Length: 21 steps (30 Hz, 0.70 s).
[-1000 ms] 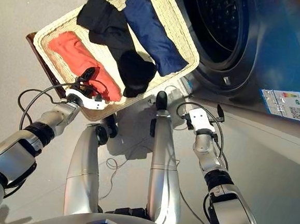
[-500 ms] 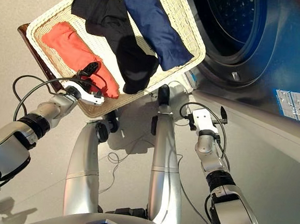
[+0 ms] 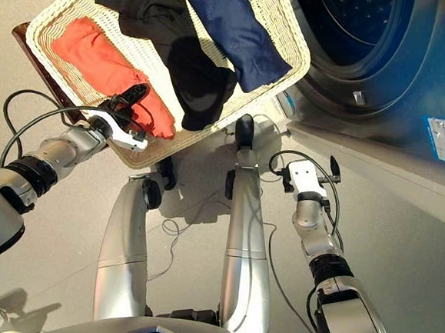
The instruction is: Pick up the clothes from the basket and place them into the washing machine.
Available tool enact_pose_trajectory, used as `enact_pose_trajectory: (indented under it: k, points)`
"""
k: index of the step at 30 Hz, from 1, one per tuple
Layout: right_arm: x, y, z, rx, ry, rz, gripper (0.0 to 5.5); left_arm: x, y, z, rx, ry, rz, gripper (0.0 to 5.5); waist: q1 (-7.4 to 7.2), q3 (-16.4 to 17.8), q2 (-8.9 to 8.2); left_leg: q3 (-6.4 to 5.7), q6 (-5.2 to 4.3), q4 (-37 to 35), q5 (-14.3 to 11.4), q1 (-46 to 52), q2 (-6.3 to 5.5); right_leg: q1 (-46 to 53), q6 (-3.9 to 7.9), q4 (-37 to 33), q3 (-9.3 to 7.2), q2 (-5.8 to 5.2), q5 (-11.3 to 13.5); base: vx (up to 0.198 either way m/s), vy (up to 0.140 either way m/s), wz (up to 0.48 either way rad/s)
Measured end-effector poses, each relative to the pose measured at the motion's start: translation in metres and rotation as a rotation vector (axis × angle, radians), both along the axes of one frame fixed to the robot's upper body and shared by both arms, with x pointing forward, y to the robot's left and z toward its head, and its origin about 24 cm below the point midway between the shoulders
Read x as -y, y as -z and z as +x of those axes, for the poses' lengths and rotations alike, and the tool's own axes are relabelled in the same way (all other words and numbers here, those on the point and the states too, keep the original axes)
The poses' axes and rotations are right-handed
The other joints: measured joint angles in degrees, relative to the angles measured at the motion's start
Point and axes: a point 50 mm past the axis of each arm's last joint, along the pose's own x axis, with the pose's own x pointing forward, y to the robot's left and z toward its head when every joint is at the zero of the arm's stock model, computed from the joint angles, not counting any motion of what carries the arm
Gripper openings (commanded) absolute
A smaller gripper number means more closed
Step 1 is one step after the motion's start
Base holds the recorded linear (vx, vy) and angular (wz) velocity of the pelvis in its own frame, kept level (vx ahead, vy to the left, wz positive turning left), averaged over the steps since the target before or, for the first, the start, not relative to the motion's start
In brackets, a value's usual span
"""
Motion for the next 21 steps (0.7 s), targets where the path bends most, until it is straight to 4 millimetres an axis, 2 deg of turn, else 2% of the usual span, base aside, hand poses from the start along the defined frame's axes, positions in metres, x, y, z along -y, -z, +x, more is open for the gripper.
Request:
enact_pose_trajectory:
  k: [1,2,3,4,5,6,9,13,21]
  points:
    - [0.002,-0.002,0.0,0.005,-0.002,-0.004,5.5,0.001,-0.003,0.001,-0.003,0.01,0.014,5.5,-0.14,-0.04,-0.04,-0.24,0.34,-0.11,-0.96,-0.07,-0.21,-0.29,0.08,-0.2,0.62,0.07,0.01,0.0,0.0,0.0]
    - [0.004,-0.003,0.001,0.004,0.001,-0.009,5.5,0.001,-0.006,0.002,-0.008,0.012,0.027,5.5,0.07,-0.08,0.01,0.09,0.78,-0.7,-0.94,-0.11,-0.22,-0.23,0.97,-1.48,0.83,0.04,-0.11,0.006,0.004,-0.255]
    - [0.003,-0.004,0.001,0.007,-0.002,-0.009,5.5,0.0,-0.008,0.002,-0.015,0.009,0.038,4.87,0.09,-0.13,0.06,0.25,1.32,-1.51,-0.74,-0.19,0.18,-0.15,2.05,-1.77,0.75,0.1,-0.83,0.006,0.001,-0.239]
    - [0.003,0.0,-0.002,-0.005,-0.001,-0.002,5.5,-0.001,-0.007,0.003,-0.033,0.006,0.071,2.05,-0.08,-0.67,-0.05,0.97,1.42,-1.13,-0.65,-0.54,0.97,-1.25,0.37,3.81,0.39,0.53,-2.05,0.0,0.0,0.0]
    - [0.004,0.007,-0.007,-0.031,0.002,0.006,5.5,-0.001,-0.004,0.003,-0.056,-0.001,0.113,0.32,-0.3,-1.95,-0.39,1.59,1.22,-0.46,-0.68,-1.38,1.03,-0.85,-1.57,6.18,0.23,1.09,-3.46,0.0,0.0,0.0]
    - [0.004,0.008,-0.007,-0.033,0.002,0.009,5.5,-0.002,-0.005,0.004,-0.058,-0.008,0.131,0.0,-0.32,-2.21,-0.47,1.67,1.09,-0.3,-0.65,-1.82,0.85,-1.0,-0.97,5.43,0.55,1.66,-3.07,0.0,0.0,0.0]
    - [0.008,0.007,-0.007,-0.039,0.01,0.01,5.5,-0.005,-0.004,0.004,-0.079,-0.023,0.147,0.0,-0.53,-2.22,-0.48,2.05,1.68,0.08,-0.95,-1.73,0.6,-1.02,-0.51,4.96,1.26,1.6,-2.43,0.0,0.0,0.0]
    - [0.007,0.007,-0.007,-0.038,0.006,0.015,5.5,0.003,-0.01,0.006,-0.065,0.009,0.139,0.0,-0.5,-2.3,-0.59,2.35,2.37,0.11,-0.98,-1.77,0.47,-0.58,-0.42,4.1,1.52,1.51,-2.39,0.0,0.0,0.0]
    - [0.006,0.007,-0.007,-0.037,0.005,0.015,5.5,0.001,-0.005,0.004,-0.084,0.007,0.148,0.0,-0.44,-3.62,-1.35,2.29,2.4,0.04,-1.03,-1.73,0.36,-0.64,-0.4,4.2,1.39,1.36,-2.04,0.0,0.0,0.0]
